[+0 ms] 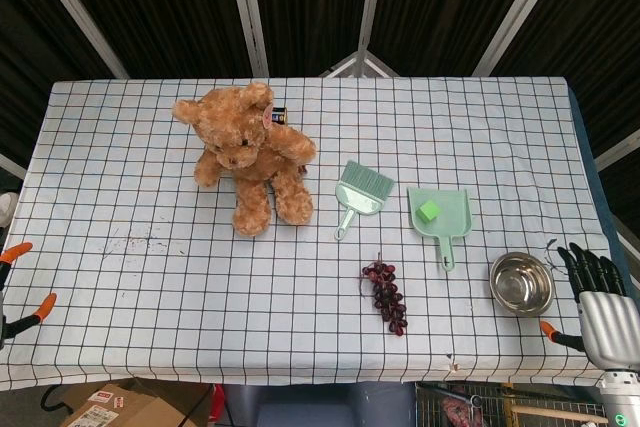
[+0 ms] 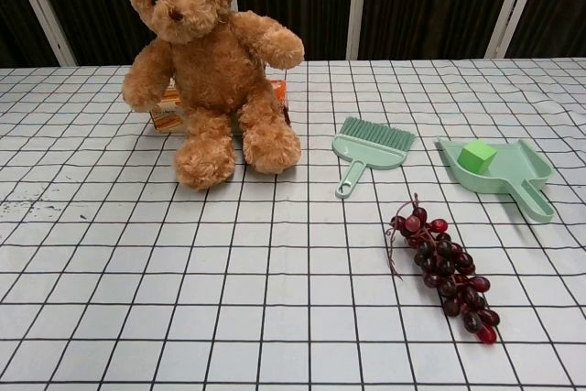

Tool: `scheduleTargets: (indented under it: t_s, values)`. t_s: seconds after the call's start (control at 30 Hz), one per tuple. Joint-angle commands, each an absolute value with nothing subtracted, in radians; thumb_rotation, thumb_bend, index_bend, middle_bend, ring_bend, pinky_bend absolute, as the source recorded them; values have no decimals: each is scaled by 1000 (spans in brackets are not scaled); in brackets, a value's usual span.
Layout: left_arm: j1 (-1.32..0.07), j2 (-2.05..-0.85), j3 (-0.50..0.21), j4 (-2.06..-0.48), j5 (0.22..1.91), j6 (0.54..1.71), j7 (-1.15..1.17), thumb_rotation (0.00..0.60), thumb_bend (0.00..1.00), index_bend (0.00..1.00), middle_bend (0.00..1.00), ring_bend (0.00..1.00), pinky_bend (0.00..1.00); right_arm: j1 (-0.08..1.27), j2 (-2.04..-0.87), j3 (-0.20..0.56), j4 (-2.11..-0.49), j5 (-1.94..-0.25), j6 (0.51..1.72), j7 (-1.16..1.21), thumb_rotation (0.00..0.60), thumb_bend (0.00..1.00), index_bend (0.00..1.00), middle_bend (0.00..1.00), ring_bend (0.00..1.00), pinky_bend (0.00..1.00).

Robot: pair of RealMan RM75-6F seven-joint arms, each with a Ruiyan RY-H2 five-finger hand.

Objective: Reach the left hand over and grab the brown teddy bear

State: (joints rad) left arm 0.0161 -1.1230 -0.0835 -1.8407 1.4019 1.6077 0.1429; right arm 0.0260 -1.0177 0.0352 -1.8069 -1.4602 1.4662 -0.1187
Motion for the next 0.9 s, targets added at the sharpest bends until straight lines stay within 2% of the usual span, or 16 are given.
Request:
scheduleTargets:
  t_s: [0.03, 0.37, 0.5, 0.67, 0.9]
  values:
    - [14, -1119, -83, -1830, 1410, 1606, 129, 600, 335, 220, 6, 0, 0, 26, -1019, 35, -1804, -1466, 1470, -115, 600, 125, 0, 0, 0, 0]
    - [18, -1123, -76, -1824, 1428, 1613, 131, 600, 332, 217, 6, 0, 0, 16, -1017, 28, -1804, -1496, 1493, -110, 600, 126, 0, 0, 0, 0]
    - [9, -1130, -76, -1820, 1430, 1598, 139, 600, 226, 169, 0, 0, 0, 18, -1018, 32, -1805, -1481, 1484, -104, 600, 125, 0, 0, 0, 0]
    - [-83, -1141, -128, -1805, 1375, 1457, 41, 600, 177, 137, 0, 0, 0, 30, -1008, 38, -1795, -1433, 1440, -76, 600, 125, 0, 0, 0, 0]
    - [-226, -1136, -223, -1841, 1211, 1231, -17, 600, 139, 105, 0, 0, 0, 38, -1012, 55, -1774, -1380, 1412, -48, 600, 125, 0, 0, 0, 0]
